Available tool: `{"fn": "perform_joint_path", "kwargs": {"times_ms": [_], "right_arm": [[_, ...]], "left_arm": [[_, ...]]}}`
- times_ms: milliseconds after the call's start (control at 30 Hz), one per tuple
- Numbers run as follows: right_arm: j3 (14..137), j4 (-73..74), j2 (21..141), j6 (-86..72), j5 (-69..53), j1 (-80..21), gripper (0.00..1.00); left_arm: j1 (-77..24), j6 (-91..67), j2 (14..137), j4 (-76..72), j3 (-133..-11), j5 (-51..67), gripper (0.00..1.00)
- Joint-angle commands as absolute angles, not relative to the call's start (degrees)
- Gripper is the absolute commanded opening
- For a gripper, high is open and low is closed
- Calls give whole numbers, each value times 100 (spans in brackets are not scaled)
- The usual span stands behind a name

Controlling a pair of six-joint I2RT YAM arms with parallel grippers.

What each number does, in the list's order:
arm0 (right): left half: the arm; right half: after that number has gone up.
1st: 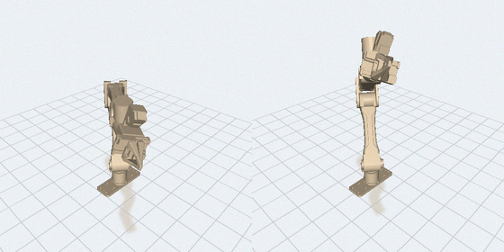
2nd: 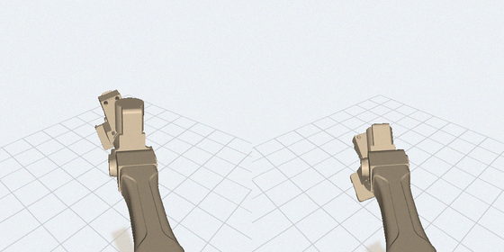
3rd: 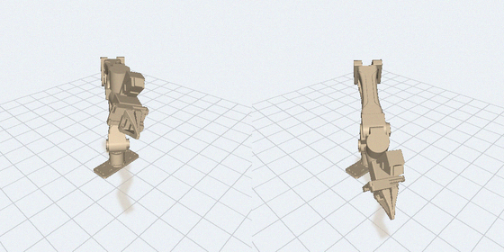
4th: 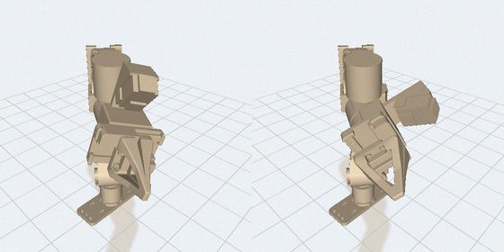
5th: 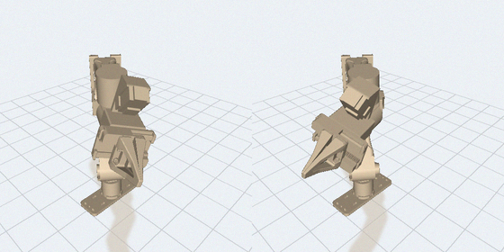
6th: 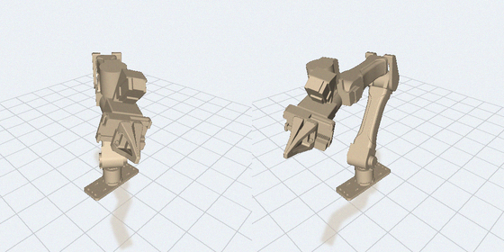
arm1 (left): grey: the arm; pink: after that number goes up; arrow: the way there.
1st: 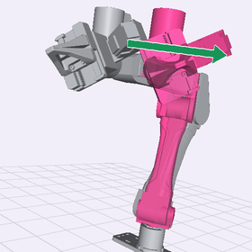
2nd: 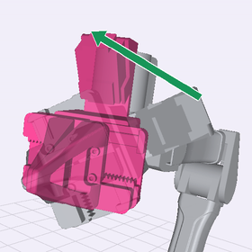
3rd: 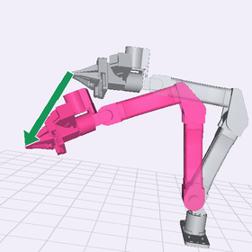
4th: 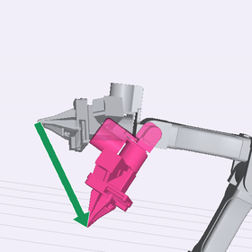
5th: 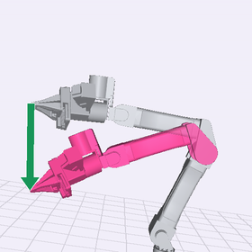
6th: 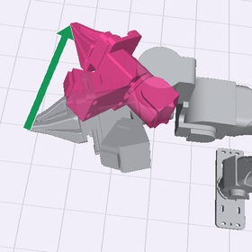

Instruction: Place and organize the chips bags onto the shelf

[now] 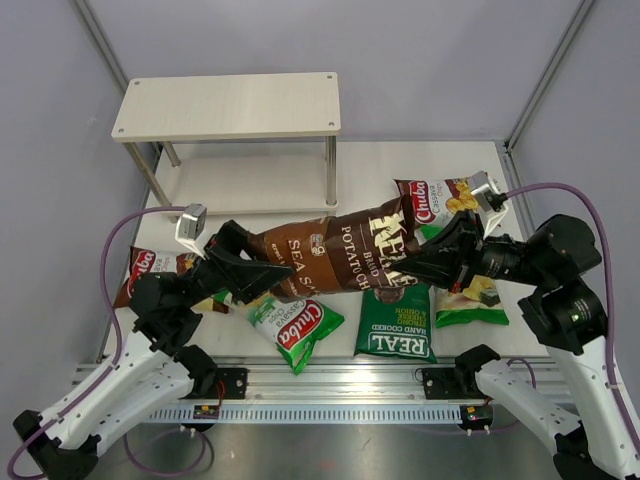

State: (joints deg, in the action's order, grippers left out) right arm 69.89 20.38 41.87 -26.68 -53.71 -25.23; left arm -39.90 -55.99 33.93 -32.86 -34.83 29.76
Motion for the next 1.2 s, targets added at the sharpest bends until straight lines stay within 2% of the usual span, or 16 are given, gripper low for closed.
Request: {"fn": "perform_joint_path", "kwargs": {"times_ms": [0, 67, 100, 167, 233, 267, 300, 400, 433, 467, 633, 767, 867, 967, 1000, 1167], "right_arm": [[7365, 1284, 4175, -3111, -5730, -2557, 5], [7400, 1170, 4201, -3225, -5695, -2549, 5], [7383, 1012, 4201, -3286, -5678, -2549, 5], [7365, 906, 4253, -3392, -5651, -2549, 5], [7392, 931, 4306, -3401, -5581, -2549, 11], [7409, 1019, 4324, -3306, -5494, -2549, 16], [7514, 1350, 4324, -3070, -5171, -2549, 36], [7768, 1975, 4281, -2673, -4441, -2549, 58], [7830, 2404, 4254, -2567, -3864, -2549, 74], [7892, 2617, 4202, -2366, -3537, -2549, 99], [8139, 3742, 4096, -2004, -1657, -2549, 99], [7955, 3858, 3973, -1968, -1380, -2558, 100], [7788, 3753, 3911, -2091, -1397, -2549, 100], [7682, 3630, 3929, -2241, -1380, -2549, 99], [7656, 3586, 3937, -2267, -1415, -2549, 99], [7428, 3498, 3885, -2250, -1556, -2549, 100]], "left_arm": [[-4017, -5396, 3577, -3761, -3762, 3507, 62], [-4034, -5466, 3621, -3919, -3718, 3551, 56], [-4052, -5475, 3621, -3955, -3692, 3551, 42], [-4069, -5467, 3630, -3964, -3700, 3533, 30], [-4069, -5441, 3595, -3850, -3726, 3463, 19], [-4069, -5353, 3551, -3745, -3744, 3393, 17], [-4069, -5231, 3464, -3431, -3805, 3149, 14], [-4069, -5098, 3288, -2490, -3963, 2297, 10], [-4069, -5054, 3183, -2226, -4033, 2042, 6], [-4069, -4984, 3156, -1806, -4208, 1561, 4], [-4043, -4948, 3207, -434, -5139, 38, 0], [-3877, -5482, 3830, 1147, -6229, -1490, 0], [-3377, -5782, 4549, 1667, -7055, -1713, 0], [-2289, -6203, 5226, 1968, -7917, -1164, 0], [-1580, -6336, 5360, 1951, -8223, -917, 0], [357, -7399, 6283, 1584, -8718, 752, 0]]}}
